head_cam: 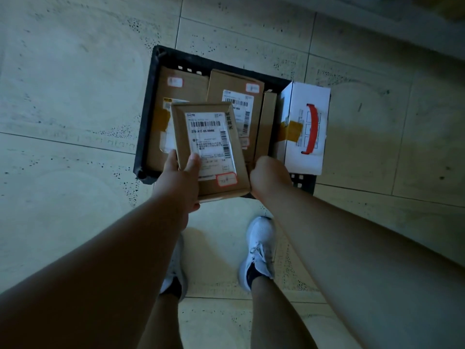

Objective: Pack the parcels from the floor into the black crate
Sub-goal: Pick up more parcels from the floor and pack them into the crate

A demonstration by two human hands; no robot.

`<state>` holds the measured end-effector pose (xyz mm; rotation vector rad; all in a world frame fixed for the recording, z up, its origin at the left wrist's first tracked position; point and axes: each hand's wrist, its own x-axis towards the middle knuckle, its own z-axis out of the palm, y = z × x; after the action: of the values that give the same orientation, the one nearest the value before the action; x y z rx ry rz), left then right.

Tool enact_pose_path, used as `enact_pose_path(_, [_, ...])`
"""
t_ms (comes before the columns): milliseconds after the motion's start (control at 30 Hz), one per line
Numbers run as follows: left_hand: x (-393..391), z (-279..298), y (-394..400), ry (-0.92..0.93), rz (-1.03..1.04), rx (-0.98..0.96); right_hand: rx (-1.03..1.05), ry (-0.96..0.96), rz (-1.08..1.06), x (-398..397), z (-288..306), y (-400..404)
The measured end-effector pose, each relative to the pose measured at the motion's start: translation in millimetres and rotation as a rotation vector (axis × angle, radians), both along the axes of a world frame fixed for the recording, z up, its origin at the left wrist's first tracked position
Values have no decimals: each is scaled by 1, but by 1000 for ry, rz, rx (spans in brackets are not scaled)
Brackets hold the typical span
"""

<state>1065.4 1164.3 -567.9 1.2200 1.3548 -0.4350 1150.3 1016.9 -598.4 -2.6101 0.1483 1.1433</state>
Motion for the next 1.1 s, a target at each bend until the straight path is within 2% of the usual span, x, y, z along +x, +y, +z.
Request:
enact_pose_path(100, [1,0,0,-1,19,-3,125,155,-163,0,-7,-2])
enact_pose_path(300, [8,-3,5,-1,6,-28,11,43,-26,9,-13,-10])
enact_pose_path(400, [12,-4,3,-19,38,-68,27,12,-83,14,-8,-10])
enact_pose_path(467, [14,-4,-1,-22,63,-85,223,124,-288,17,5,-8])
enact_pose_path(533, [16,-1,-6,-14,47,-103,454,362,-521,21,17,-6])
enact_pose_path(567, [18,0,-8,-3,31,-105,534,422,-541,22,22,-5])
enact_pose_path(600, [20,2,-9,15,11,-97,584,416,-493,24,25,-5])
enact_pose_path(700, [22,5,-4,39,-136,7,604,210,-285,35,33,-4])
enact_pose_path(767, [22,6,4,-25,-273,136,602,58,-115,43,42,-5])
enact_pose_path(900, [25,10,22,-89,-297,440,520,-191,288,40,55,-13])
enact_pose_path(967, [26,11,22,-107,-492,526,444,-261,428,32,54,-20])
enact_pose_path(1033, [24,11,15,-117,-781,615,354,-280,533,26,52,-28])
enact_pose_path(1100, [18,9,6,-113,-874,618,277,-315,599,20,48,-32])
